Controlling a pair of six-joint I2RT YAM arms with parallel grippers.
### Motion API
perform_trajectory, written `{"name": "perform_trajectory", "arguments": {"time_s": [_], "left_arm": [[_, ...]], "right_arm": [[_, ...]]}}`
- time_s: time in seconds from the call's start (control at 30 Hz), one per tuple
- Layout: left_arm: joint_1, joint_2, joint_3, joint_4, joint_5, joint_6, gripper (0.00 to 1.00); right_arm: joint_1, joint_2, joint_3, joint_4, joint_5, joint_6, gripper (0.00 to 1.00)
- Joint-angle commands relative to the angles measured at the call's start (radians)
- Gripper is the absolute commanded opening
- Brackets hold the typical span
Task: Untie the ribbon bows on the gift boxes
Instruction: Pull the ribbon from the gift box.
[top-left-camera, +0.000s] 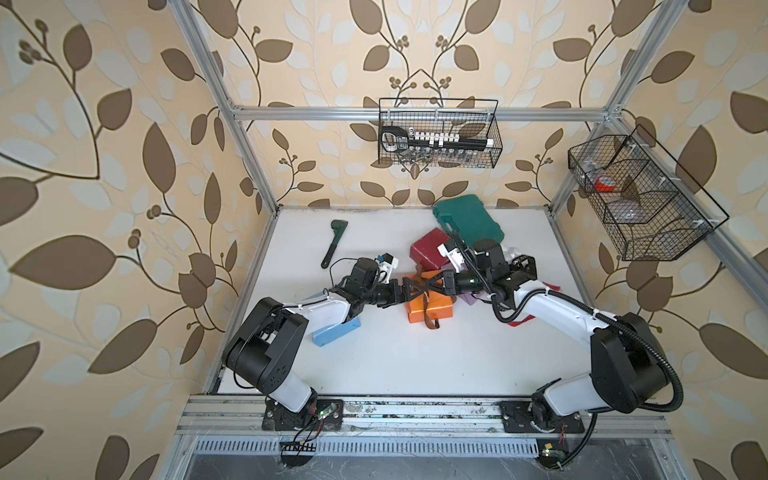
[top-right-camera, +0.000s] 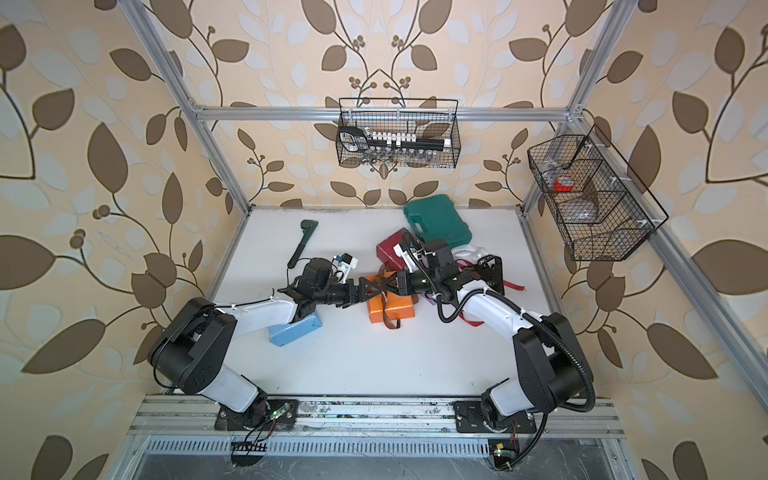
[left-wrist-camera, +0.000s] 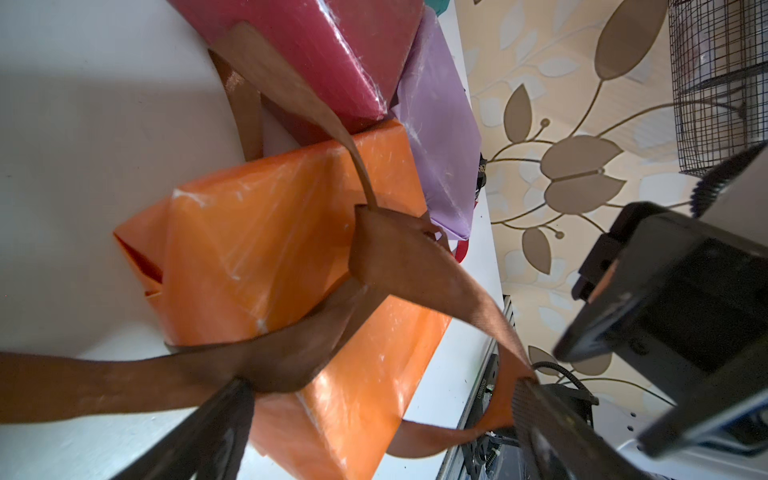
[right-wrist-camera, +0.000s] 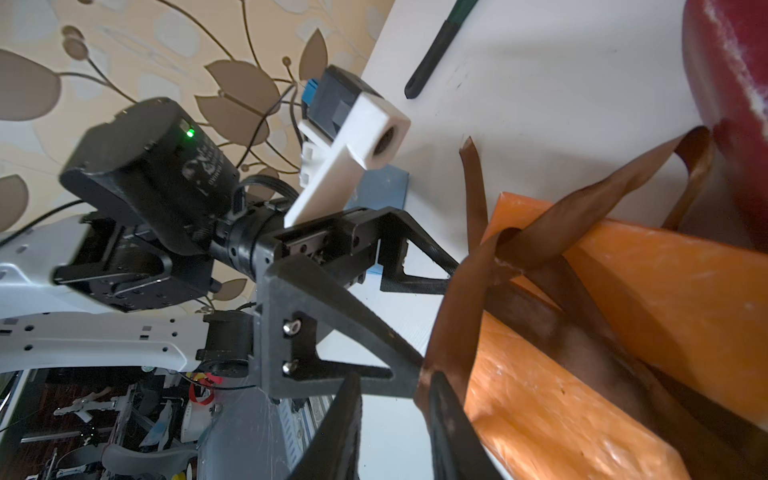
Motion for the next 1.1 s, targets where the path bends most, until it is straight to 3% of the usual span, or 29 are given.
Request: {"name": "perform_trajectory", "arguments": {"time_s": [0.0,0.13,0.3,0.4,0.57,0.67,0.83,1.07], "left_arm": [[-0.007,-0.006,0.033,0.031,0.019,-0.003,0.99],[-0.007,-0.006,0.049,0.013,0.022,0.004,0.99],[-0.007,-0.008,0.054,0.009,0.018,0.003,0.99],[-0.007,-0.01,0.053,0.001,0.013,0.002,0.99],[-0.006,-0.021,0.043,-0.015,-0.002,0.009,0.99],[-0.006,-0.023,0.04,-0.031,-0.015,0.011,0.99],[-0.004,-0.021,0.029,-0.086,-0.063,0.022,0.99],[-0.003,-0.046,0.007,-0.122,-0.098,0.04,0.99]], "right_arm": [[0.002,-0.021,-0.047,-0.028,0.016,-0.084,0.4],[0.001,-0.009,-0.073,-0.006,0.001,-0.117,0.51],[0.028,0.044,-0.081,0.087,-0.063,-0.093,0.51],[0.046,0.067,-0.081,0.148,-0.092,-0.067,0.43],[0.043,0.076,-0.098,0.228,-0.148,-0.015,0.18],[0.024,0.073,-0.146,0.424,-0.253,0.112,0.1],[0.012,0.103,-0.177,0.734,-0.415,0.339,0.13],[-0.009,0.081,-0.164,0.86,-0.436,0.487,0.24]]}}
